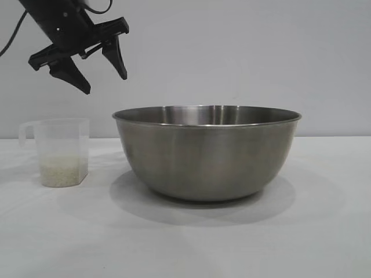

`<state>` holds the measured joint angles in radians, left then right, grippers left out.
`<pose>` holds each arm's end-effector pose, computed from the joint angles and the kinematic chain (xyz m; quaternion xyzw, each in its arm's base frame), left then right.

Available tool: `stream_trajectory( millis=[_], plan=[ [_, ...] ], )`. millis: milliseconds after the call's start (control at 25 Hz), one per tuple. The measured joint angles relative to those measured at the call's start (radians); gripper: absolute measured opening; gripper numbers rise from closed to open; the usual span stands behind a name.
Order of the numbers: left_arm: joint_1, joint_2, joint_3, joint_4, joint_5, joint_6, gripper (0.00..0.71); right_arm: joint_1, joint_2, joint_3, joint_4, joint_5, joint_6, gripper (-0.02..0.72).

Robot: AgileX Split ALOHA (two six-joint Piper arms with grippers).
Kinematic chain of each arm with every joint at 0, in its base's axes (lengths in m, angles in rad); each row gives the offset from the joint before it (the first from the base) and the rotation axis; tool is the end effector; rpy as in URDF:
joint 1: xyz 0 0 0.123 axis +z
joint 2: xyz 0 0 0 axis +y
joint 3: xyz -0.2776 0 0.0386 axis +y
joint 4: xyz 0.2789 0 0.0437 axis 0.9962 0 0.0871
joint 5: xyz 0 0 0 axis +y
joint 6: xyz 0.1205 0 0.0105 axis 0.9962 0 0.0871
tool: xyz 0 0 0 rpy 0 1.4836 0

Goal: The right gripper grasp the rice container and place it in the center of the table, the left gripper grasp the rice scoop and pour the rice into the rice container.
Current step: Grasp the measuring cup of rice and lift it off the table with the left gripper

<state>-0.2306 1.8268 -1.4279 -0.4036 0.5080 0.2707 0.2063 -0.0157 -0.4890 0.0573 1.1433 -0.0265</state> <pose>0.4480 -0.1289 0.2298 0.1029 0.9145 -0.1477 0.3624 0.0454 0.0159 0.2671 -0.1037 0.8664 0.0722 0.4832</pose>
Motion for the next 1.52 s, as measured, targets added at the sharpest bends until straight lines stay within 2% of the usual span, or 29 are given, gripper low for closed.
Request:
stream_trajectory(
  millis=[240, 480, 720, 880, 1000, 1240, 1520],
  plan=[
    [0.0, -0.125, 0.0, 0.209, 0.258, -0.143, 0.475, 0.0, 0.0, 0.0, 0.0, 0.0, 0.0, 0.54],
    [0.0, -0.204, 0.0, 0.296, 0.477, -0.209, 0.475, 0.0, 0.0, 0.0, 0.0, 0.0, -0.002, 0.54],
    [0.0, -0.317, 0.102, 0.339, 0.509, -0.219, 0.475, 0.0, 0.0, 0.0, 0.0, 0.0, -0.004, 0.54],
    [0.0, -0.418, 0.239, 0.34, 0.443, -0.219, 0.475, 0.0, 0.0, 0.0, 0.0, 0.0, -0.004, 0.54],
    [0.0, -0.494, 0.361, 0.333, 0.334, -0.221, 0.475, 0.0, 0.0, 0.0, 0.0, 0.0, -0.004, 0.54],
    [0.0, -0.642, 0.62, 0.286, 0.028, -0.223, 0.475, 0.0, 0.0, 0.0, 0.0, 0.0, -0.004, 0.54],
    [0.0, -0.731, 0.881, 0.208, -0.256, -0.223, 0.475, 0.0, 0.0, 0.0, 0.0, 0.0, -0.004, 0.54]
  ],
)
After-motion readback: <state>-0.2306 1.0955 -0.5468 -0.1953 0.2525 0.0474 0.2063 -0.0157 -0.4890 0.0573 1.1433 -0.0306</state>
